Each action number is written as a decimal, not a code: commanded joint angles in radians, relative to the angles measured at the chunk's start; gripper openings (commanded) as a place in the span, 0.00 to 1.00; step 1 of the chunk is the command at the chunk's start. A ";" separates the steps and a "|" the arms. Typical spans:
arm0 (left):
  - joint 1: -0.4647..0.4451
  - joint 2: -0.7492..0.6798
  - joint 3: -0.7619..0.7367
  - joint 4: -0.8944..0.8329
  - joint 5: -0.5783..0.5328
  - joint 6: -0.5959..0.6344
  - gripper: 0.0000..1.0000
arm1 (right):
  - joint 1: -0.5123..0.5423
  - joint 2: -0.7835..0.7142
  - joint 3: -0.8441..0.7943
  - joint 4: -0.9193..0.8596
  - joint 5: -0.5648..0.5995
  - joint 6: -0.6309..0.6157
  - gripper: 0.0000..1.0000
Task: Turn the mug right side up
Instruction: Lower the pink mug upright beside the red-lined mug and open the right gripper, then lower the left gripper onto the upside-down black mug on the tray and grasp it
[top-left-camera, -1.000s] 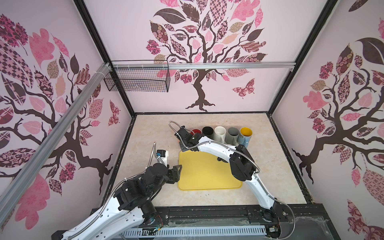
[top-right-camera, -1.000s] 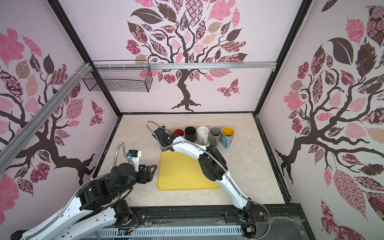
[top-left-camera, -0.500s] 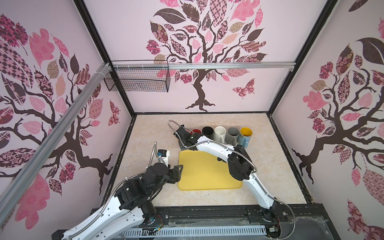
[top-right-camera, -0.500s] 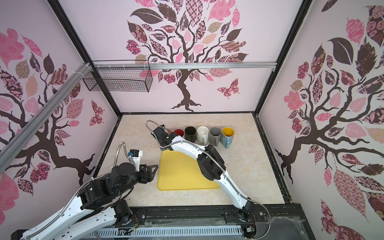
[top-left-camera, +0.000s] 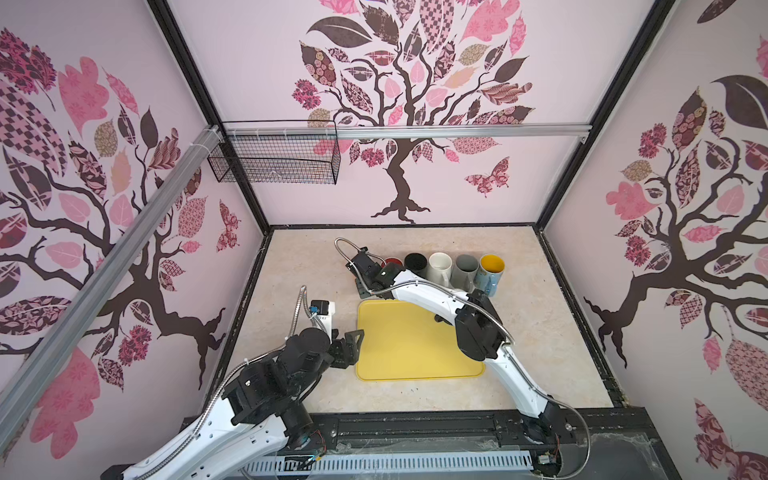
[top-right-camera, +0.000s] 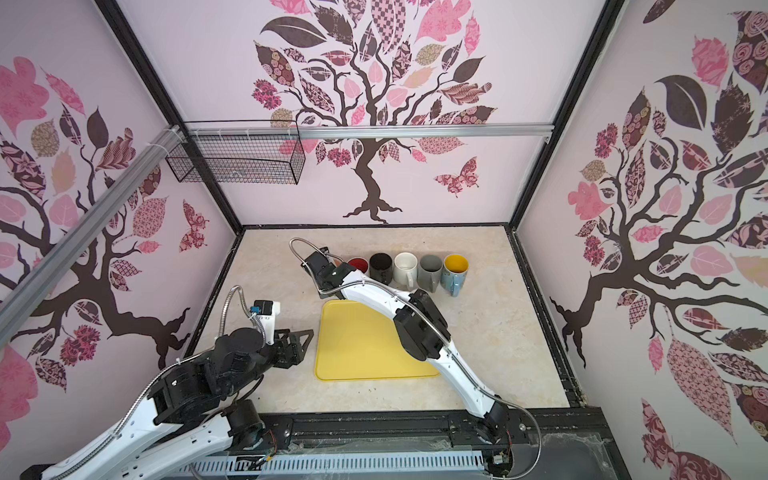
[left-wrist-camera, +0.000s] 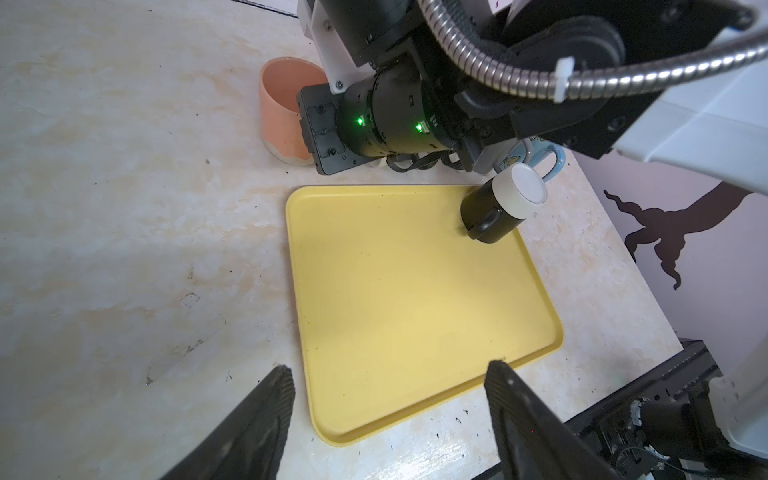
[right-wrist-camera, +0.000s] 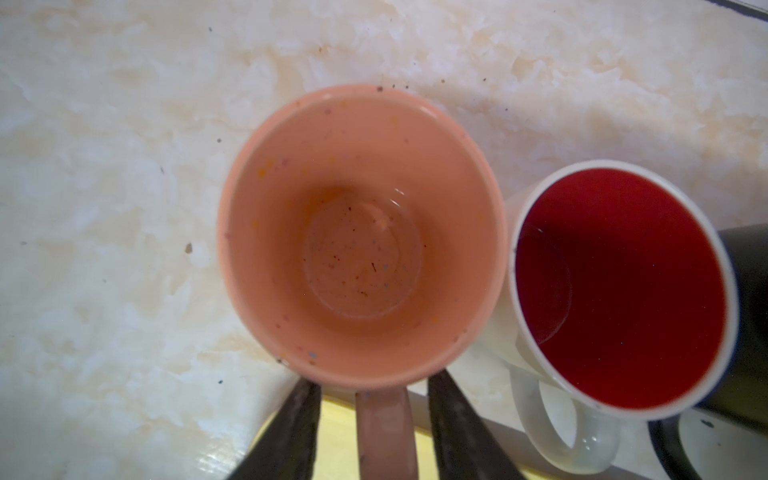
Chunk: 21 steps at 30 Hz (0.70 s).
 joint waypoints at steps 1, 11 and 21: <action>0.005 -0.004 -0.010 -0.001 -0.010 0.018 0.76 | 0.000 -0.064 0.020 -0.014 -0.030 0.010 0.53; 0.005 -0.004 -0.008 0.002 0.004 0.030 0.76 | 0.021 -0.637 -0.644 0.271 -0.091 -0.014 0.53; 0.005 0.046 -0.031 0.079 0.045 0.050 0.76 | 0.020 -1.053 -1.053 0.322 -0.108 -0.001 0.52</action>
